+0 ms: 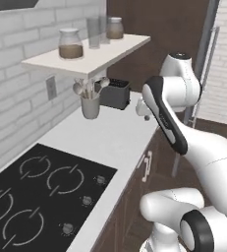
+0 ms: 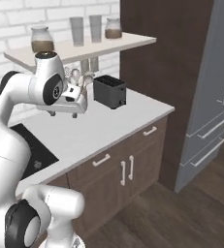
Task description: Take a straw from the drawer in front and place it inside the glass cup on the dining counter.
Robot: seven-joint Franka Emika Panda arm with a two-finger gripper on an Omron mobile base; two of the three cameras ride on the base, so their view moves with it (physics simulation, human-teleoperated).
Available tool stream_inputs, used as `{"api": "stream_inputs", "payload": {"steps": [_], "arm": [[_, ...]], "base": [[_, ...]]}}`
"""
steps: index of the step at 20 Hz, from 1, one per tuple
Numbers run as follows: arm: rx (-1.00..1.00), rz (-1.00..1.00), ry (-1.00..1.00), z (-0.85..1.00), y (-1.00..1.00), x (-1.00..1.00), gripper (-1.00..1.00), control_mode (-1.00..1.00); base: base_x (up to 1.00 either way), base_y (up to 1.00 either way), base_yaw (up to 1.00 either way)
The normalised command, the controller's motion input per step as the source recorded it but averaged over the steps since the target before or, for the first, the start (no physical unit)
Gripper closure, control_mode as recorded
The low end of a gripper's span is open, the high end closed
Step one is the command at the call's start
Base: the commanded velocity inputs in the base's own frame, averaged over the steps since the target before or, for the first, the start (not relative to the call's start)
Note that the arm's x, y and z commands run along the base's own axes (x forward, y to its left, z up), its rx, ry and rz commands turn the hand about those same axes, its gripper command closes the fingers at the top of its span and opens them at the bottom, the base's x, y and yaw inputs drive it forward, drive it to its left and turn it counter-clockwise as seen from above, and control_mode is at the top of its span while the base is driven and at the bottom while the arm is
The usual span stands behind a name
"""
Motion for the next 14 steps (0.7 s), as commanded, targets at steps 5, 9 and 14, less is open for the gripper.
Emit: {"api": "stream_inputs", "payload": {"steps": [5,9,14], "arm": [[0.0,0.0,0.0,0.0,0.0,0.0,-1.0,1.0],[0.02,-0.09,0.0,0.0,0.11,0.0,-1.0,-1.0],[0.27,-0.26,0.0,0.0,-0.29,0.0,-1.0,-1.0]], "base": [[0.0,0.56,-0.41],[0.0,0.45,-0.29],[0.0,0.0,0.0]]}}
